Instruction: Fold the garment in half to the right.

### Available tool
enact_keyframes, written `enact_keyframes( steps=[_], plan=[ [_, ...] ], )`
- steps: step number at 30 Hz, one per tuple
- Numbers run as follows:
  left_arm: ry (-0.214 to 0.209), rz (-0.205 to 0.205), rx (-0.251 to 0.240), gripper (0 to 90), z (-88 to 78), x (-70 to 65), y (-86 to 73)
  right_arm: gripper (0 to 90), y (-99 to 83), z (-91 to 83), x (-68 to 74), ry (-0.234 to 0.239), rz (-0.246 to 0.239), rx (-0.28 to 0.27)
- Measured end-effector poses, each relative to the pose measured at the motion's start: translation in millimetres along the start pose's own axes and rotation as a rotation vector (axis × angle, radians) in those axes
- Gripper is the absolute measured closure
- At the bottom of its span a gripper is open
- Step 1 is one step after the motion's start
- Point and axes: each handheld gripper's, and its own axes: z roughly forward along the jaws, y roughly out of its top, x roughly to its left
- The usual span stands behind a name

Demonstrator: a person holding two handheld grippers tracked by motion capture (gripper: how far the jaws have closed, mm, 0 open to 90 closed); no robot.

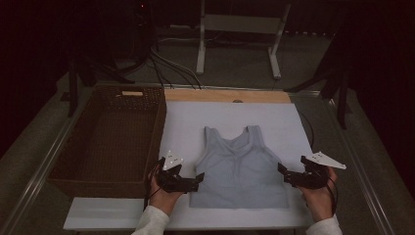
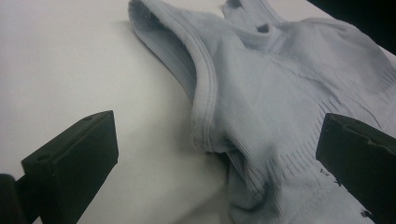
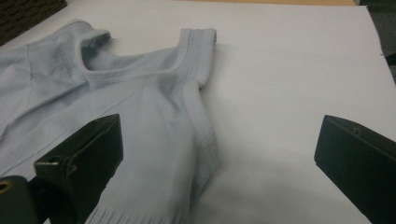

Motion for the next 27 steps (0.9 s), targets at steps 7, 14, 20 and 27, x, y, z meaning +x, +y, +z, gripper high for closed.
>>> enact_keyframes(
  steps=[7,14,20,27],
  plan=[
    [-0.018,0.002,0.035,0.3,6.4,-3.6,-6.4,1.6,-0.7,-2.4,-1.8,-0.012,0.006,-0.012],
    [-0.034,0.006,0.063,1.6,10.6,-9.1,-10.3,1.6,-1.0,-4.2,-2.0,-0.012,0.003,-0.019],
    [-0.088,0.012,0.096,4.1,15.3,-15.3,-12.8,1.6,-0.4,-5.7,-1.2,-0.015,0.002,-0.031],
    [-0.132,0.011,0.127,11.7,22.4,-16.2,-9.1,1.6,-0.4,-5.9,-0.9,-0.012,0.001,-0.034]
  ],
)
